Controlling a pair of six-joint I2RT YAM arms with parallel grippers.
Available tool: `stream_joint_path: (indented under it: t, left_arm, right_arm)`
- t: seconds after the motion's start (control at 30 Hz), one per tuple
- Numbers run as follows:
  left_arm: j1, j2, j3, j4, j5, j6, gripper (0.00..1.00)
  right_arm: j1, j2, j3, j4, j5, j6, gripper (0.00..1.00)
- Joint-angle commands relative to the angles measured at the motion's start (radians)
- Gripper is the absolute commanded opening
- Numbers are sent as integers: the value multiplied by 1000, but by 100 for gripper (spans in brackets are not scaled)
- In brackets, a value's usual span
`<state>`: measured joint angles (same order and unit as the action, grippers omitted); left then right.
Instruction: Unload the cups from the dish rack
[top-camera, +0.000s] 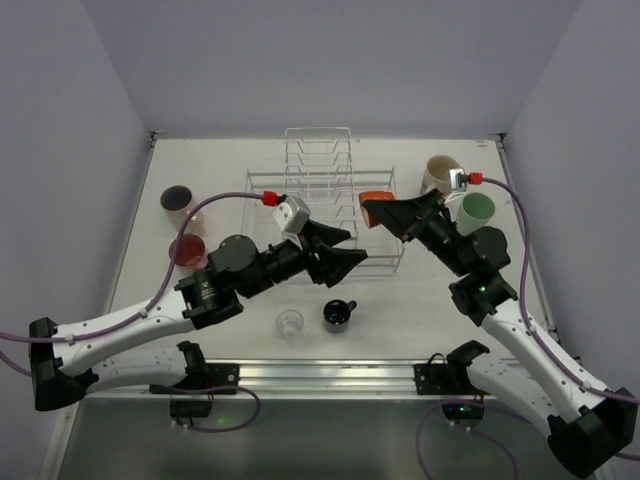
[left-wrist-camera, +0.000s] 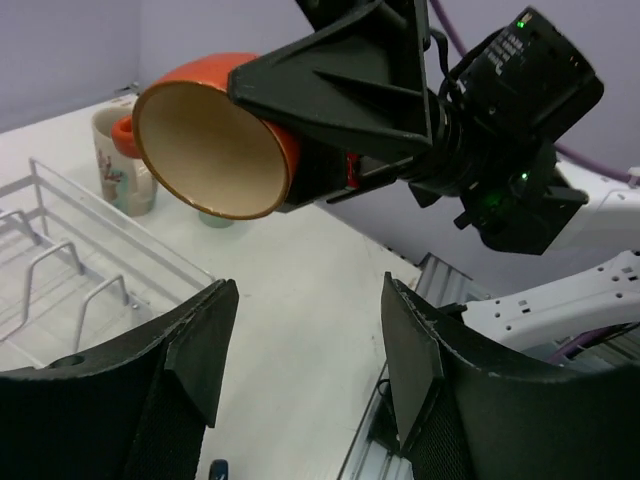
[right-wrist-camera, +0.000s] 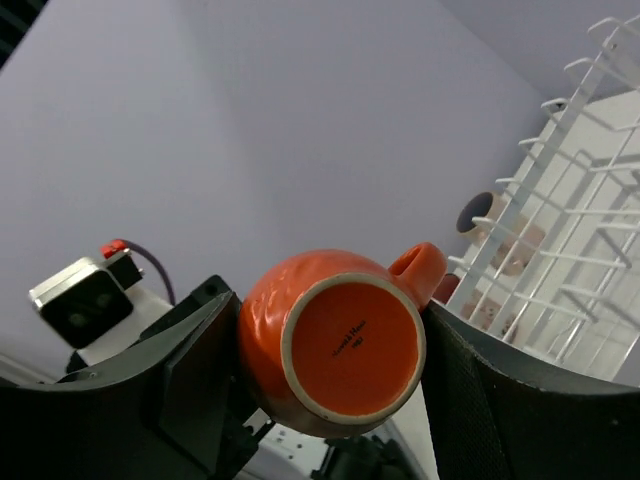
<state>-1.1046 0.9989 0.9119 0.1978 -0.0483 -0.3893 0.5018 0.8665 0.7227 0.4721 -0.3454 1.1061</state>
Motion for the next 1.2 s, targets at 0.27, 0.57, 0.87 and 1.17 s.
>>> stream_joint_path:
  t: [0.27, 0.57, 0.87, 1.17]
  left_arm:
    - [-136, 131, 169, 120, -18, 99, 63]
    - [-169, 184, 225, 94, -188, 256, 63]
    - [-230, 210, 235, 78, -358, 406, 63]
    - [-230, 285, 263, 106, -401, 521, 62]
  right_arm:
    - [-3, -201, -111, 91, 103, 253, 24]
    - [-3, -184, -140, 125, 66, 282, 24]
    - [-5, -181, -155, 157, 39, 302, 24]
    - [-3, -178, -161, 204, -9, 319, 24]
